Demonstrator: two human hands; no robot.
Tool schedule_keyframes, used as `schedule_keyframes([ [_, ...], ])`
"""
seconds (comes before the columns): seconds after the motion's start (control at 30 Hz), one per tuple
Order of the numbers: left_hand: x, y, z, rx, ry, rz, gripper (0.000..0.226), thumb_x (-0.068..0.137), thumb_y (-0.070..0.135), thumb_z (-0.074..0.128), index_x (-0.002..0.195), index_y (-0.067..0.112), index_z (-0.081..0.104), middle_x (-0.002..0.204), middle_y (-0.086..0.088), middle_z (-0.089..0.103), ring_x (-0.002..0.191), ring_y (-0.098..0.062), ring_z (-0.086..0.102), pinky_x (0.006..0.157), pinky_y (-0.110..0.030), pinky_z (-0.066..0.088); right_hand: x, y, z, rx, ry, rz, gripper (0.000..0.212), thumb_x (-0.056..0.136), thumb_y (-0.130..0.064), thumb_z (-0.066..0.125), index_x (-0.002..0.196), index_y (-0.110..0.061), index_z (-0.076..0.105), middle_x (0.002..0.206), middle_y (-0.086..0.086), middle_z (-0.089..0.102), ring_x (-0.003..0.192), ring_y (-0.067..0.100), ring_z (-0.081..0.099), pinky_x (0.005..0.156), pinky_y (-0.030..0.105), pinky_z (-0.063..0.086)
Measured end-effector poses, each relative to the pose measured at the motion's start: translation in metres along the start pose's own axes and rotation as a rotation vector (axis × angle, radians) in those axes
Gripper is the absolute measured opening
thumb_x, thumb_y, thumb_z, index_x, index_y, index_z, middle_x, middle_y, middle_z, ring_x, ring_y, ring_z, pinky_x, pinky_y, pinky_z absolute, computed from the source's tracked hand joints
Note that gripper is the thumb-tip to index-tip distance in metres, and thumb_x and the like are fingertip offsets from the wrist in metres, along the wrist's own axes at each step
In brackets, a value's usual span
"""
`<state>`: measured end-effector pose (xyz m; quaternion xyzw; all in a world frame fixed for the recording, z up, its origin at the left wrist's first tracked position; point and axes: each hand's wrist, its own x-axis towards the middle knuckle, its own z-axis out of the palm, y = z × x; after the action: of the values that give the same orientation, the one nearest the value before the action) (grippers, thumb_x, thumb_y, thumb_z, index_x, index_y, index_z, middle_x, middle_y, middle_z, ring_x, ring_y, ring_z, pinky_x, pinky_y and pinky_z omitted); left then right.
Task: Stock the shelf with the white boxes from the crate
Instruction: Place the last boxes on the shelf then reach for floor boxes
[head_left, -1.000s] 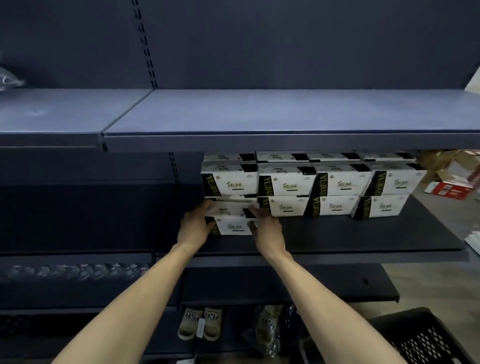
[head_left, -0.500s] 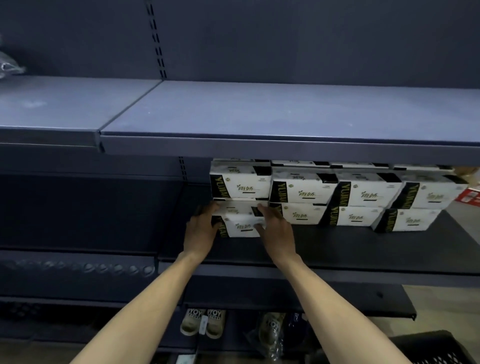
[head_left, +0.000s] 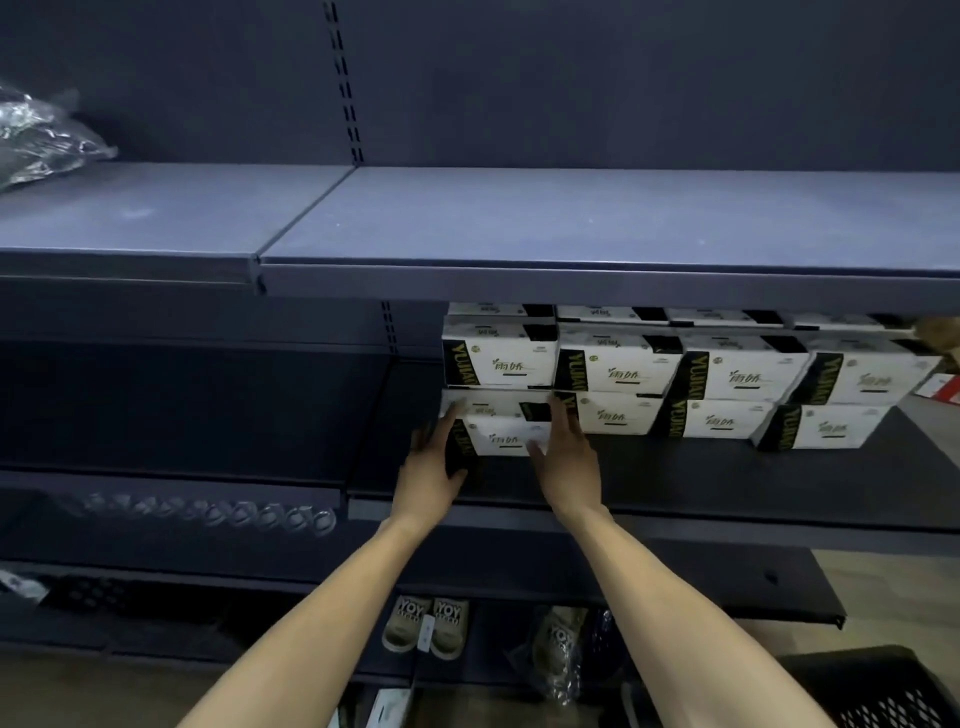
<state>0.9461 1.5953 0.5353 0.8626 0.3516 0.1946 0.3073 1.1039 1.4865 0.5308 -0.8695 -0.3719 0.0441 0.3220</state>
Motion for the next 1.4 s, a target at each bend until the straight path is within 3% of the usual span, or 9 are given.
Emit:
schedule_keyframes([
  [0.17, -0.034, -0.014, -0.001, 0.028, 0.090, -0.004, 0.074, 0.090, 0.011, 0.063, 0.153, 0.029, 0.028, 0.150, -0.009, 0.038, 0.134, -0.029, 0.041, 0.104, -0.044, 0.044, -0.031, 0.005, 0.015, 0.076, 0.047, 0.125, 0.072, 0.097, -0.025, 0.060, 0.155, -0.019, 0.017, 0.140, 0.014, 0.049, 0.111, 0.037, 0.061, 0.079, 0.041, 0.052],
  [0.3, -0.052, -0.030, -0.011, 0.023, 0.067, 0.020, 0.065, 0.090, 0.008, 0.060, 0.149, 0.025, 0.037, 0.137, -0.007, 0.048, 0.110, -0.028, 0.056, 0.091, -0.043, 0.050, -0.045, -0.005, 0.023, 0.089, 0.090, 0.156, 0.066, 0.096, -0.025, 0.060, 0.151, -0.014, 0.024, 0.133, 0.016, 0.053, 0.107, 0.039, 0.062, 0.077, 0.041, 0.051],
  [0.43, -0.066, -0.050, -0.030, 0.024, 0.017, 0.060, 0.059, 0.092, 0.013, 0.059, 0.146, 0.024, 0.040, 0.134, -0.005, 0.052, 0.117, -0.023, 0.054, 0.092, -0.037, 0.049, -0.063, -0.025, 0.031, 0.051, 0.102, 0.149, 0.052, 0.096, -0.021, 0.059, 0.141, -0.009, 0.037, 0.127, 0.016, 0.055, 0.107, 0.038, 0.061, 0.073, 0.036, 0.047],
  [0.53, -0.076, -0.073, -0.050, -0.021, -0.009, 0.028, 0.057, 0.091, 0.016, 0.060, 0.144, 0.026, 0.041, 0.129, -0.005, 0.055, 0.115, -0.023, 0.055, 0.092, -0.040, 0.050, -0.081, -0.050, 0.047, -0.054, 0.033, 0.066, 0.039, 0.095, -0.024, 0.059, 0.130, -0.012, 0.047, 0.119, 0.010, 0.058, 0.102, 0.032, 0.062, 0.071, 0.035, 0.048],
  [0.67, -0.094, -0.120, -0.087, 0.044, -0.071, 0.045, 0.055, 0.090, 0.018, 0.061, 0.142, 0.024, 0.044, 0.129, -0.004, 0.055, 0.114, -0.024, 0.055, 0.093, -0.039, 0.049, -0.121, -0.098, 0.085, -0.185, -0.075, -0.057, 0.037, 0.091, -0.030, 0.062, 0.125, -0.020, 0.050, 0.115, 0.003, 0.058, 0.096, 0.027, 0.062, 0.067, 0.035, 0.047],
  [0.8, -0.110, -0.170, -0.126, 0.164, -0.143, 0.073, 0.054, 0.090, 0.018, 0.060, 0.141, 0.023, 0.044, 0.125, -0.004, 0.056, 0.109, -0.023, 0.058, 0.088, -0.039, 0.050, -0.154, -0.142, 0.121, -0.268, -0.117, -0.050, 0.040, 0.091, -0.036, 0.063, 0.126, -0.025, 0.049, 0.116, -0.001, 0.057, 0.092, 0.024, 0.063, 0.064, 0.032, 0.042],
  [0.97, -0.126, -0.213, -0.145, 0.184, -0.215, 0.045, 0.052, 0.089, 0.017, 0.061, 0.138, 0.020, 0.045, 0.116, -0.005, 0.057, 0.101, -0.025, 0.059, 0.079, -0.038, 0.051, -0.175, -0.174, 0.143, -0.301, -0.156, 0.022, 0.042, 0.091, -0.039, 0.062, 0.128, -0.027, 0.046, 0.115, -0.001, 0.056, 0.083, 0.023, 0.063, 0.066, 0.035, 0.049],
  [1.2, -0.141, -0.248, -0.134, 0.171, -0.288, -0.012, 0.043, 0.087, 0.017, 0.064, 0.128, 0.018, 0.051, 0.115, -0.005, 0.058, 0.097, -0.024, 0.061, 0.078, -0.038, 0.052, -0.192, -0.180, 0.179, -0.284, -0.237, 0.031, 0.045, 0.091, -0.037, 0.063, 0.131, -0.026, 0.044, 0.118, 0.001, 0.056, 0.089, 0.026, 0.064, 0.069, 0.038, 0.049],
  [1.4, -0.164, -0.306, -0.097, 0.357, -0.389, -0.138, 0.047, 0.086, 0.017, 0.061, 0.131, 0.019, 0.048, 0.114, -0.005, 0.056, 0.101, -0.027, 0.060, 0.073, -0.040, 0.054, -0.215, -0.144, 0.247, -0.280, -0.429, 0.082, 0.047, 0.088, -0.037, 0.064, 0.130, -0.026, 0.044, 0.122, 0.002, 0.058, 0.102, 0.030, 0.064, 0.079, 0.041, 0.053],
])
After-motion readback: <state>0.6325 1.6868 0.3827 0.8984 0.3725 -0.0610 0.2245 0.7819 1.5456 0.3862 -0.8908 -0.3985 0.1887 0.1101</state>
